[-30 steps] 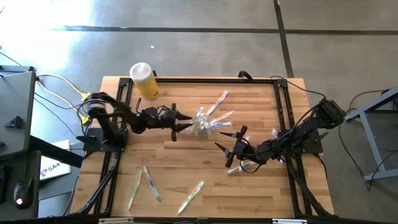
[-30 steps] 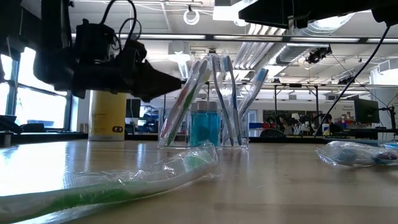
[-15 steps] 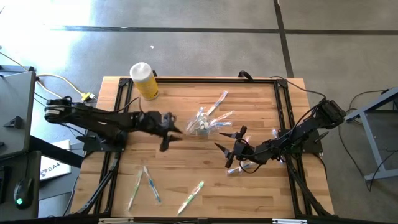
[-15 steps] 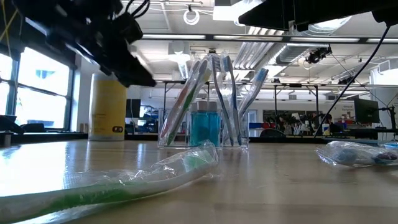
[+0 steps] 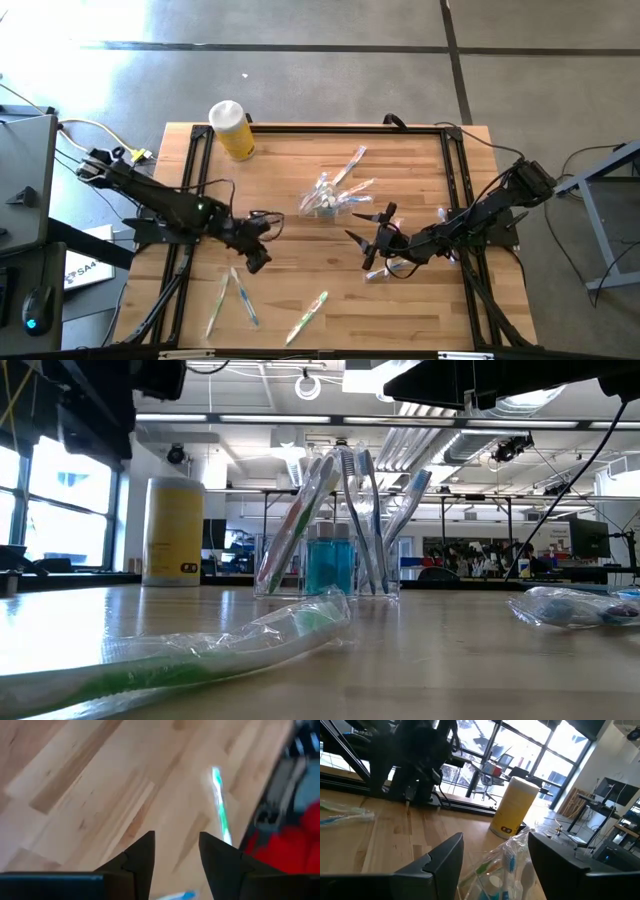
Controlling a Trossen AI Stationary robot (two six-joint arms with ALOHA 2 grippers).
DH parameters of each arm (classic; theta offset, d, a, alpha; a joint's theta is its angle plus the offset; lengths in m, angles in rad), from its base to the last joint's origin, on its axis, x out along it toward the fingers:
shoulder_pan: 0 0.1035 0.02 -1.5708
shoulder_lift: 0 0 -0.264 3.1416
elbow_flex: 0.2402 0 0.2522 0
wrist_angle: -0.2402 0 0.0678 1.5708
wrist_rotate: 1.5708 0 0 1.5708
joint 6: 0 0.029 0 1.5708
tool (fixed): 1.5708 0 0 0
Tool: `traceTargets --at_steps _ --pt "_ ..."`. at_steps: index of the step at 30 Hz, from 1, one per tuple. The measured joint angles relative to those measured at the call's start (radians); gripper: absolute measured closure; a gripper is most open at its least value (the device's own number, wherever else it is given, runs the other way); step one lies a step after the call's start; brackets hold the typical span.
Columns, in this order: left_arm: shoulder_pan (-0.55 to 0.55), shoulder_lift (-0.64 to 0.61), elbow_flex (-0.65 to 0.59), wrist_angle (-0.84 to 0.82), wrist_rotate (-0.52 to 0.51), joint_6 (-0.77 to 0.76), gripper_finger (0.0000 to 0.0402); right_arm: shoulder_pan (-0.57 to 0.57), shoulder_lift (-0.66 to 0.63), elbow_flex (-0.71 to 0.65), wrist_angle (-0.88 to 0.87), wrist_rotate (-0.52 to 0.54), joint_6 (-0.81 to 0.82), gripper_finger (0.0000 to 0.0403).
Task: Pick & Place toothbrushing station
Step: Put the blue toothbrush into the transparent organizer
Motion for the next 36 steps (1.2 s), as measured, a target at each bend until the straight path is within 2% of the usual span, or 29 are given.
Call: traceTargets --at_steps 3,8,12,17,22,32,36 --pt "-0.089 0.023 -0.034 -0.007 -0.082 -0.255 0.0252 0.000 0.000 0.000 0.000 0.000 0.000 0.0188" --pt "-0.235 0.095 -0.052 -0.004 -0.072 -0.685 0.0252 0.002 0.000 0.000 -0.001 -0.016 -0.001 0.0188" --pt "-0.332 0.145 -0.052 0.044 -0.069 -0.911 0.0252 0.002 0.000 0.000 -0.002 -0.029 -0.006 0.0188" --pt "-0.421 0.204 -0.052 0.030 -0.069 -1.129 0.0252 0.002 0.000 0.000 -0.002 -0.030 -0.007 0.0188" --pt "-0.463 0.250 -0.052 0.026 -0.063 -1.249 0.0252 0.002 0.000 0.000 -0.002 -0.030 -0.008 0.0188" --pt "-0.459 0.279 -0.052 -0.073 -0.041 -1.285 0.0252 0.014 0.000 0.000 -0.003 -0.064 -0.001 0.0188" --pt "-0.459 0.279 -0.052 -0.111 -0.076 -1.287 0.0252 0.024 0.000 0.000 -0.003 -0.064 -0.001 0.0188"
